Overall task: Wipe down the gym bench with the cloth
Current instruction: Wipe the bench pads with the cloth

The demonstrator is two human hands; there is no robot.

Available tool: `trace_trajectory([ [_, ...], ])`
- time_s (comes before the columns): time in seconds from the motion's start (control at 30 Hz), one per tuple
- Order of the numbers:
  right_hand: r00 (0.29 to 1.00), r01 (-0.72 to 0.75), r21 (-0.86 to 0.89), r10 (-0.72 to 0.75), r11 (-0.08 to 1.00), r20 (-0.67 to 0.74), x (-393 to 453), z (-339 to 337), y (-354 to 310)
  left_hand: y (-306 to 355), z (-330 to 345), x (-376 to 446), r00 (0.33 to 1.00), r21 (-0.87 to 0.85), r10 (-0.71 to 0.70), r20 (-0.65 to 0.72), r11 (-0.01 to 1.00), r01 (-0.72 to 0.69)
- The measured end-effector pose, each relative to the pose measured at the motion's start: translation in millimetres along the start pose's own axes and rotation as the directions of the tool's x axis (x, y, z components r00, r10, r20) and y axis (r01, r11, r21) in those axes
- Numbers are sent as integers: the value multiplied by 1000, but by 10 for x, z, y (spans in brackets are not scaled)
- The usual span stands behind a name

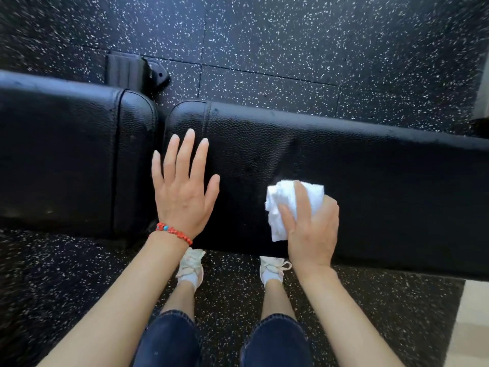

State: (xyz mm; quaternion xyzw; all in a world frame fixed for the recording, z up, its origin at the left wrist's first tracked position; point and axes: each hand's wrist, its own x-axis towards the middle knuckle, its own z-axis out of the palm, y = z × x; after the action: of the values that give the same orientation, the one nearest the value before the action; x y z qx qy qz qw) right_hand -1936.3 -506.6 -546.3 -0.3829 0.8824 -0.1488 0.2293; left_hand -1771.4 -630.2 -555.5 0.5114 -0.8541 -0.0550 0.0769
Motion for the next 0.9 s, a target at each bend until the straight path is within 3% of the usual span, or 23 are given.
trace_trajectory([
  [0.07, 999, 32, -14, -32, 999, -26, 169, 4, -135, -195, 23, -1, 1000, -4, 22, 16, 1000, -22],
  [0.17, 981, 31, -65, -42, 997, -187, 685, 22, -495, -352, 87, -43, 995, -54, 73, 67, 996, -70],
  [0.23, 987, 4, -87, -19, 996, -161, 940, 54, -678, -384, 111, -54, 993, -84, 96, 73, 992, -90],
  [0.4, 966, -100, -148, 60, 984, -250, 1015, 172, -865, -386, 124, -48, 993, -81, 101, 63, 992, -96],
  [0.53, 969, 47, -221, -98, 974, -227, 1001, 402, -1278, -403, 98, -49, 991, -73, 106, 78, 992, -101],
  [0.63, 959, 139, -256, -195, 957, -206, 959, 355, -1236, -475, 38, -53, 985, -66, 143, 99, 988, -137],
  [0.73, 994, 51, -213, -70, 976, -80, 871, 161, -951, -624, -38, -63, 983, -49, 159, 91, 987, -155],
  [0.9, 942, -152, -137, 102, 979, -321, 719, 325, -1071, -939, -90, -121, 983, -19, 168, 77, 986, -167],
])
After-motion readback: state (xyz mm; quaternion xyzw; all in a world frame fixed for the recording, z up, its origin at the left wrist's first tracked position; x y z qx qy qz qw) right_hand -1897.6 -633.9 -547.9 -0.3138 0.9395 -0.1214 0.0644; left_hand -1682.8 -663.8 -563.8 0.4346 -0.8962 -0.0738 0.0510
